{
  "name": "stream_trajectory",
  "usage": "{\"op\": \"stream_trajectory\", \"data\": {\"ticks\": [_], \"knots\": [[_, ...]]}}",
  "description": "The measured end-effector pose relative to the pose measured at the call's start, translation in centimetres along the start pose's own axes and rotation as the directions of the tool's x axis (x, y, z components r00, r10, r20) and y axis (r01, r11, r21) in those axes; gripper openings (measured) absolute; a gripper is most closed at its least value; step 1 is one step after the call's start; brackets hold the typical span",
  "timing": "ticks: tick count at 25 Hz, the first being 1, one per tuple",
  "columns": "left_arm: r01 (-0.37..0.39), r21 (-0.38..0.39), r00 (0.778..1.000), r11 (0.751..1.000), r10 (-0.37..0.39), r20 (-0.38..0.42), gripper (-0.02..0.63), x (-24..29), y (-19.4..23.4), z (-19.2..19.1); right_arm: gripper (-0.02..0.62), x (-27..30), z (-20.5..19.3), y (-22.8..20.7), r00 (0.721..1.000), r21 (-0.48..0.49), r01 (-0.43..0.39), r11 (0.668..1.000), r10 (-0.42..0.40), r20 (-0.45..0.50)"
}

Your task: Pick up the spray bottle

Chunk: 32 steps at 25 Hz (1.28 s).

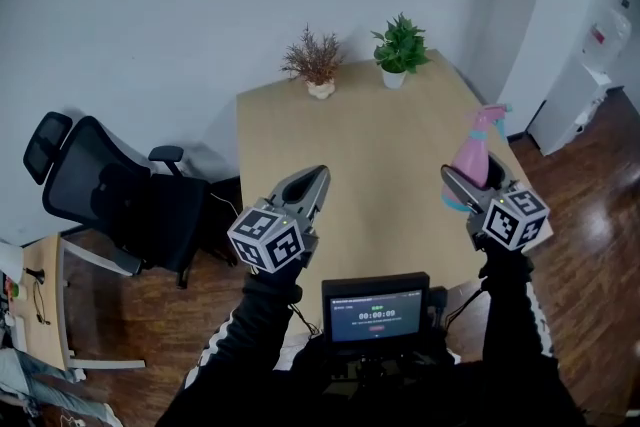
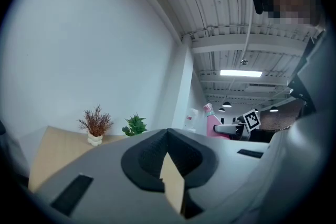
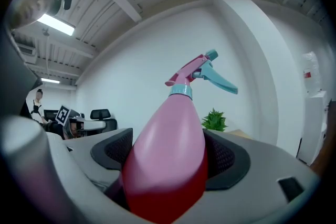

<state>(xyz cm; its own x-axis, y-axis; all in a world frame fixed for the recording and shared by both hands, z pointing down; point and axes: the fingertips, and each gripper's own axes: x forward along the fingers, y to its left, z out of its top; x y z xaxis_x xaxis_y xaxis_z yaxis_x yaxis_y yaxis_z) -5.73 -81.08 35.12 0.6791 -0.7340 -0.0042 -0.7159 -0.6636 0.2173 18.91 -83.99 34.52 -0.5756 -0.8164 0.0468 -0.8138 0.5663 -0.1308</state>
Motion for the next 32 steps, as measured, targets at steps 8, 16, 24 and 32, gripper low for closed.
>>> {"op": "stream_trajectory", "data": {"ticks": [8,16,24,32], "knots": [[0.007,0.066,1.0,0.998,-0.006,-0.024,0.0,0.3,-0.5,0.1,0.394,-0.9,0.9,-0.9,0.999,-0.022,0.027,0.999,-0.026,0.037],[0.023,0.075,1.0,0.997,-0.022,-0.018,0.0,0.7,-1.9,0.1,0.394,-1.8,1.2,-1.2,0.998,-0.052,0.037,0.998,-0.035,0.05],[0.043,0.085,0.999,0.995,-0.044,0.015,0.0,0.4,-3.0,0.9,0.393,-2.4,1.3,-0.6,0.997,-0.072,0.045,0.996,-0.04,0.063],[0.071,0.103,0.997,0.992,-0.073,0.021,0.0,0.7,-3.2,1.3,0.393,-2.4,1.5,-0.4,0.997,-0.088,0.053,0.995,-0.047,0.064]]}}
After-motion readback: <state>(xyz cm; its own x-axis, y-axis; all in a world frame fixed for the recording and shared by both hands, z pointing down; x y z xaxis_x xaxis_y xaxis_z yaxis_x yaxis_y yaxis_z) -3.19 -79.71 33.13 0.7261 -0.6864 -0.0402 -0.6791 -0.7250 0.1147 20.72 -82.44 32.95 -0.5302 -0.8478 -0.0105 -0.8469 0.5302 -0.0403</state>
